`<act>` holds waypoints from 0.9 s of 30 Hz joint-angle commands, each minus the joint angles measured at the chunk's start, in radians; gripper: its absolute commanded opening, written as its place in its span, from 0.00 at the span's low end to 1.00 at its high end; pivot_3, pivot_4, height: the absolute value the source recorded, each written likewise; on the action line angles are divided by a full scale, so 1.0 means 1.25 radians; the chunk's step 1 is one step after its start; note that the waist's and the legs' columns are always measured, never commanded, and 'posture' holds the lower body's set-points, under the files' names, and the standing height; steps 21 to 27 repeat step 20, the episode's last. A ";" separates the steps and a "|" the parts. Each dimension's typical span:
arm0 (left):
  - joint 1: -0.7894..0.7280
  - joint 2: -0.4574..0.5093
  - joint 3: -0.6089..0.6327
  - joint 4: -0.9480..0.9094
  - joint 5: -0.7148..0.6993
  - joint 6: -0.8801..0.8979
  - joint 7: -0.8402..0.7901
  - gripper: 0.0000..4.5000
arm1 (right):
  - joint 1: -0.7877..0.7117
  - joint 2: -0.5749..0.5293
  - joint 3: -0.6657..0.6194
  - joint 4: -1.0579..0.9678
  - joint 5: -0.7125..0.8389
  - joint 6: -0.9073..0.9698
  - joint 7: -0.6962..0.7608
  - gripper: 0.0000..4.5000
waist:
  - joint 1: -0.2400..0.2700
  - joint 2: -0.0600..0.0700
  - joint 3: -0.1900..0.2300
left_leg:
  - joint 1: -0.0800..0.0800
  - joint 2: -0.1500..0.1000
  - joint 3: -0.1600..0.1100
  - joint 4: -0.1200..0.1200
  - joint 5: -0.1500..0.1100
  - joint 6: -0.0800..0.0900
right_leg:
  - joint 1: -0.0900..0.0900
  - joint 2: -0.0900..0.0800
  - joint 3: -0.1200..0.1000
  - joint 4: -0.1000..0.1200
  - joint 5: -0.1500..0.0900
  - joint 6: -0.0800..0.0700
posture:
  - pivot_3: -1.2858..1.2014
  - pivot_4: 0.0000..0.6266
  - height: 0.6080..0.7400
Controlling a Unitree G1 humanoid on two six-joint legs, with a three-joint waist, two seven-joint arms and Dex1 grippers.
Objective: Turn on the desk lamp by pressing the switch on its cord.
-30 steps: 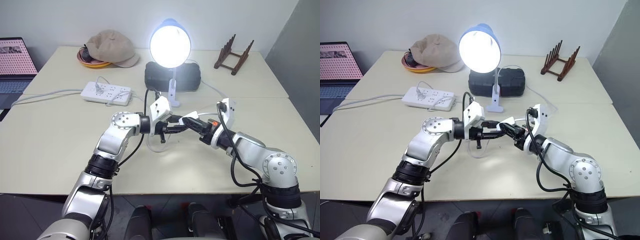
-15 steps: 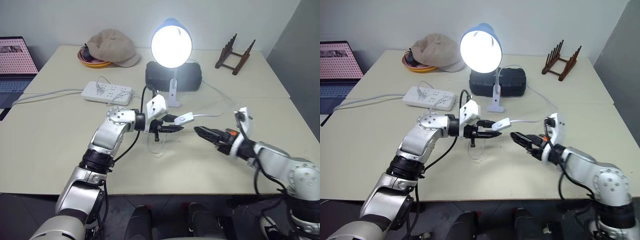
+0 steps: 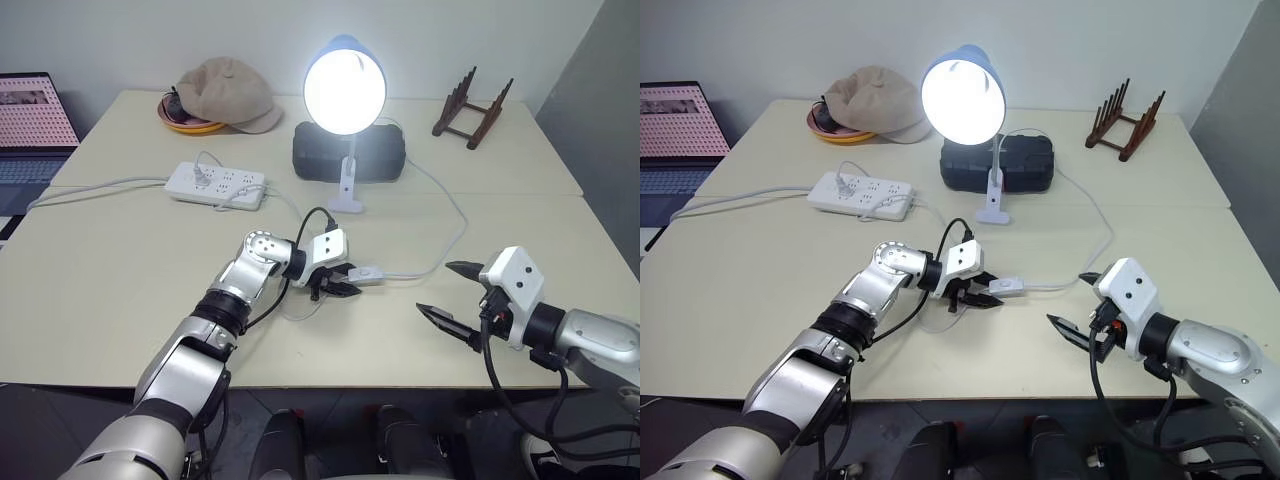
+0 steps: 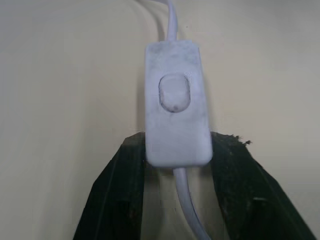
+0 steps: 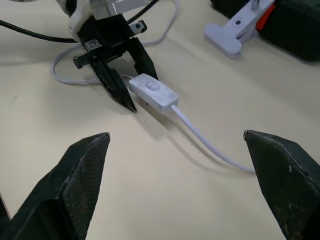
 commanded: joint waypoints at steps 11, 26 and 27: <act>0.160 0.295 0.212 -0.465 -0.178 0.302 -0.099 0.98 | 0.062 0.029 -0.088 0.138 -0.103 -0.130 0.205 1.00 | -0.007 0.000 0.000 | 0.000 0.001 0.000 -0.001 0.000 0.000 | -0.001 0.001 0.000 0.003 0.000 -0.001 | 0.52 0.24 1.00; 0.394 0.461 0.463 -0.615 -0.231 0.460 0.057 0.98 | 0.005 0.004 -0.109 0.298 -0.122 -0.149 0.349 1.00 | -0.014 0.000 0.001 | 0.002 0.001 0.001 0.000 0.000 0.000 | 0.000 -0.001 0.000 0.003 0.000 -0.001 | 0.52 0.24 1.00; 0.394 0.461 0.463 -0.615 -0.231 0.460 0.057 0.98 | 0.005 0.004 -0.109 0.298 -0.122 -0.149 0.349 1.00 | -0.014 0.000 0.001 | 0.002 0.001 0.001 0.000 0.000 0.000 | 0.000 -0.001 0.000 0.003 0.000 -0.001 | 0.52 0.24 1.00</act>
